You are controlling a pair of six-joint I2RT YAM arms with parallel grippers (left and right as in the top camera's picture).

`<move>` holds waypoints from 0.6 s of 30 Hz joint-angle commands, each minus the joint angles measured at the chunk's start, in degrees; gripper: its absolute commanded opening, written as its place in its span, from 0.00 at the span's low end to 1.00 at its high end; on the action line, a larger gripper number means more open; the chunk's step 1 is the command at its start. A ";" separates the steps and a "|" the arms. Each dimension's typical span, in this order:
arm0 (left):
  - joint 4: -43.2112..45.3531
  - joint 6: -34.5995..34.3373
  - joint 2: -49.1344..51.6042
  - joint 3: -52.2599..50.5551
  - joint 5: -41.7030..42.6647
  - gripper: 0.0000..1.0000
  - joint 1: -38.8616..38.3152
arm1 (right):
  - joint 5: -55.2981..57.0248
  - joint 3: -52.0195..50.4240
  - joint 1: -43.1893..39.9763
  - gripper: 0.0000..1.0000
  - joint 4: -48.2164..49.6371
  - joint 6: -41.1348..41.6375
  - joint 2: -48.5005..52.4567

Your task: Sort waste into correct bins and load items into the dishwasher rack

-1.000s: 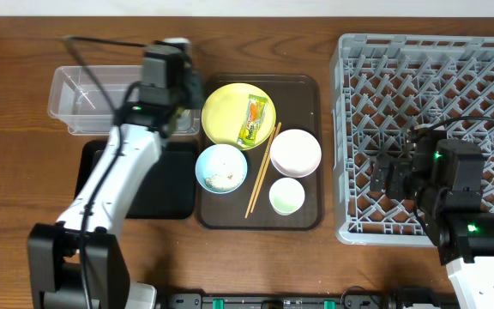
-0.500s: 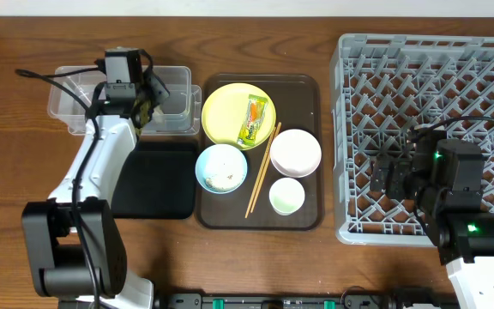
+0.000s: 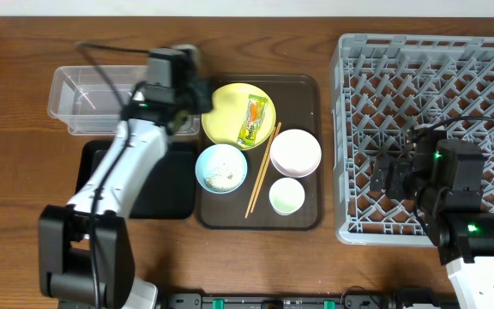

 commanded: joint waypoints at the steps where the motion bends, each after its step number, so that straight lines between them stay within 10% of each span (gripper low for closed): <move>1: 0.17 8.04 3.08 0.22 1.09 0.47 -3.50 | -0.24 1.38 0.15 0.99 -0.02 -0.74 -0.09; 18: 3.48 7.98 17.64 0.22 1.18 0.47 -8.17 | -0.24 1.38 0.15 0.99 -0.44 -0.74 -0.09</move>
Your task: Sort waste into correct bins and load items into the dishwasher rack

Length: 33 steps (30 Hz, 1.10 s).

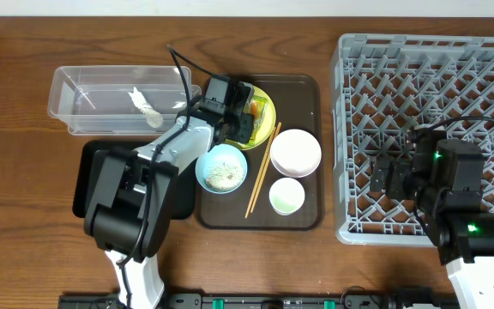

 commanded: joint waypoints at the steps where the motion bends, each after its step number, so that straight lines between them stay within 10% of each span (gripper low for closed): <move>1: -0.02 0.94 0.90 0.22 0.57 0.46 -0.42 | -0.24 1.38 0.15 0.99 -0.28 -0.74 -0.09; 8: -1.07 0.92 0.92 0.24 0.55 0.07 -0.90 | -0.24 1.38 0.15 0.99 -0.28 -0.74 -0.09; 20: -1.33 -3.87 -9.14 0.37 0.50 0.06 3.10 | -0.24 1.38 0.15 0.99 -0.92 -0.76 -0.09; 33: -3.32 -34.32 -16.46 0.22 -0.35 0.06 24.33 | -0.24 1.38 0.15 0.99 -1.01 -0.76 -0.09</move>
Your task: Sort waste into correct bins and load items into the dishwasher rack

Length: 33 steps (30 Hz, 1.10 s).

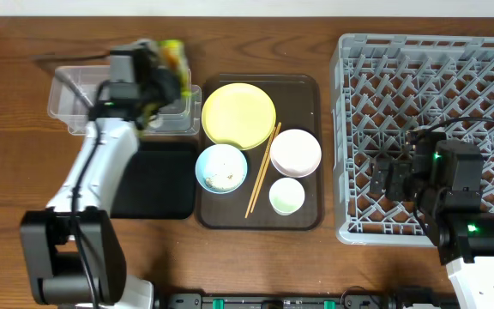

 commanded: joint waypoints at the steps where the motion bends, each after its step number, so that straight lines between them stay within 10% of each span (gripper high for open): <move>1: -0.98 -13.44 1.22 0.17 -0.17 0.06 3.78 | -0.24 1.38 0.15 0.99 0.09 -0.76 -0.09; 9: -0.81 -14.53 2.38 0.22 -0.15 0.50 5.84 | -0.24 1.38 0.15 0.99 0.17 -0.76 -0.09; 21: -11.63 6.34 -3.21 0.24 5.44 0.51 -3.87 | -0.24 1.38 0.15 0.99 0.22 -0.74 -0.09; 33: -25.07 7.37 -1.03 -0.70 -2.97 0.51 -23.96 | -0.24 1.38 0.15 0.99 0.20 -0.74 -0.09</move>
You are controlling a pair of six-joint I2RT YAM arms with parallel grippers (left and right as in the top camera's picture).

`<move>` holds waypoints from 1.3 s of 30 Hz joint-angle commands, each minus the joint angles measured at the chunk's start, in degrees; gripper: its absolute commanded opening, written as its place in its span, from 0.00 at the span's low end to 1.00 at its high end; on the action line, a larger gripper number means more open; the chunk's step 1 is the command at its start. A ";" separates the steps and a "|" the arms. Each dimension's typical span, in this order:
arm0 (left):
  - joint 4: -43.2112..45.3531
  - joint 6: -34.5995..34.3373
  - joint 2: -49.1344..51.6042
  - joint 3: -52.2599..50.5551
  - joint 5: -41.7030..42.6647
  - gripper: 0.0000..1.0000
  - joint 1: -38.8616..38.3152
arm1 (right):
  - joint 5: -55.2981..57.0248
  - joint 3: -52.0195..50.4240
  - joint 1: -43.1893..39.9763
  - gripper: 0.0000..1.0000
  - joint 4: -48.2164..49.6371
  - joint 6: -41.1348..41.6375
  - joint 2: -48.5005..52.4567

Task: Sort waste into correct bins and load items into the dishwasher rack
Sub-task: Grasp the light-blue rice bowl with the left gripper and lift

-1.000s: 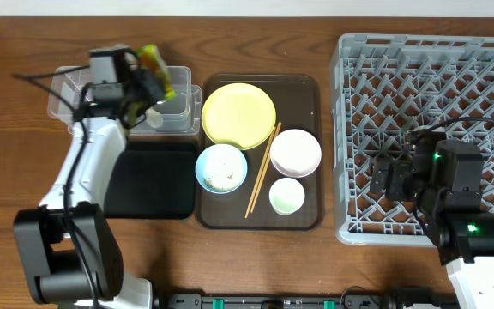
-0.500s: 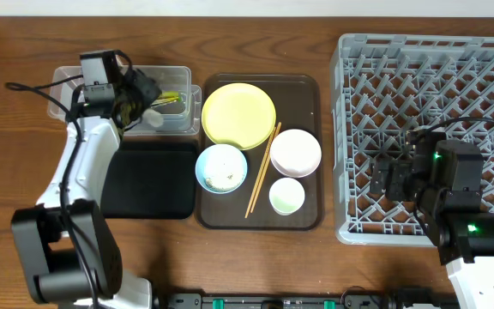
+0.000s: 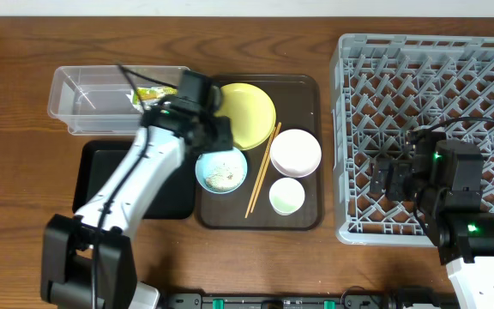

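Observation:
A green-and-orange wrapper (image 3: 149, 94) lies in the clear bin (image 3: 84, 103) at the back left. My left gripper (image 3: 219, 136) hovers over the near edge of the yellow plate (image 3: 251, 112), just above the blue bowl (image 3: 222, 170) holding food scraps; it looks open and empty. Wooden chopsticks (image 3: 262, 172), a white bowl (image 3: 295, 152) and a small pale green cup (image 3: 286, 196) rest on the brown tray (image 3: 311, 94). My right gripper (image 3: 391, 176) hangs open over the grey dishwasher rack (image 3: 427, 77), holding nothing.
A black bin (image 3: 101, 167) sits in front of the clear bin, partly under my left arm. The rack fills the right side of the wooden table. Cables trail from both arms.
The wrapper has left my left gripper and now lies in the clear bin. My left gripper has moved right, from above the bin to the plate and blue bowl. The right arm is unchanged.
My left gripper was over the clear bin while the wrapper lay on the yellow plate. Then it was down on the wrapper at the plate. Then it held the wrapper above the clear bin, and now the wrapper lies in the bin.

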 commanded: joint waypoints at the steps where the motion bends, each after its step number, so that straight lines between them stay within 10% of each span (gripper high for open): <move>1: -0.39 1.38 1.38 -0.74 -4.63 0.51 -4.48 | -0.24 1.36 0.15 0.99 0.13 -0.74 -0.09; 18: -0.44 -0.15 11.30 -0.87 -8.90 0.47 -11.80 | -0.26 1.36 0.15 0.99 -0.70 -0.72 -0.09; 39: -0.48 -0.17 13.42 -0.87 -4.68 0.06 -12.15 | -0.24 1.36 0.15 0.99 -0.87 -0.74 -0.09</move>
